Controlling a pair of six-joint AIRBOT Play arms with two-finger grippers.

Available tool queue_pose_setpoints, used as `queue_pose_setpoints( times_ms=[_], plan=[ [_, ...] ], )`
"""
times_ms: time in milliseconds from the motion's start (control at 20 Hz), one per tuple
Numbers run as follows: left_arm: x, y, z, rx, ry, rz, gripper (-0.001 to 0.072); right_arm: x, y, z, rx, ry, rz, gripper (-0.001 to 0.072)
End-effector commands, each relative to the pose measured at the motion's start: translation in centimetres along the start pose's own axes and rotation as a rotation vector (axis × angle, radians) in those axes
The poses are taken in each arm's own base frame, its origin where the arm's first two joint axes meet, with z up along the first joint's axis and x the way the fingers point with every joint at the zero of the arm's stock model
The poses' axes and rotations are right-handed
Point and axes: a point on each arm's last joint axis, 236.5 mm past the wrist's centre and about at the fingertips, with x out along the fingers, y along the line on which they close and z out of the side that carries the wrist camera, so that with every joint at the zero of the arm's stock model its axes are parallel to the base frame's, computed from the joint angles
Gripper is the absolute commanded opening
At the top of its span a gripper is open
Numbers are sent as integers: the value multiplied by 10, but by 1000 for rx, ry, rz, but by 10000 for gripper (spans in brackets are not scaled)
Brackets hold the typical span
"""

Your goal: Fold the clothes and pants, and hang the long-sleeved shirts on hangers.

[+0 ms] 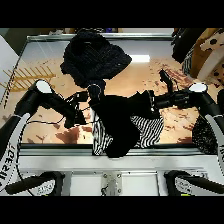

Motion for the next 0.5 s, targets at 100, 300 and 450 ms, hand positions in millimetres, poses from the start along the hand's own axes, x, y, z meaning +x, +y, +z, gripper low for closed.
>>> queue_pose_setpoints(
  times_ms=[100,300,450],
  plan=[
    [0,0,1,1,-1,0,15,0,0,1,1,-3,2,708],
    [0,0,0,1,-1,1,15,0,0,-2,-1,9,1,704],
    [0,0,0,1,0,1,15,0,1,-12,-33,48,4,257]
  ],
)
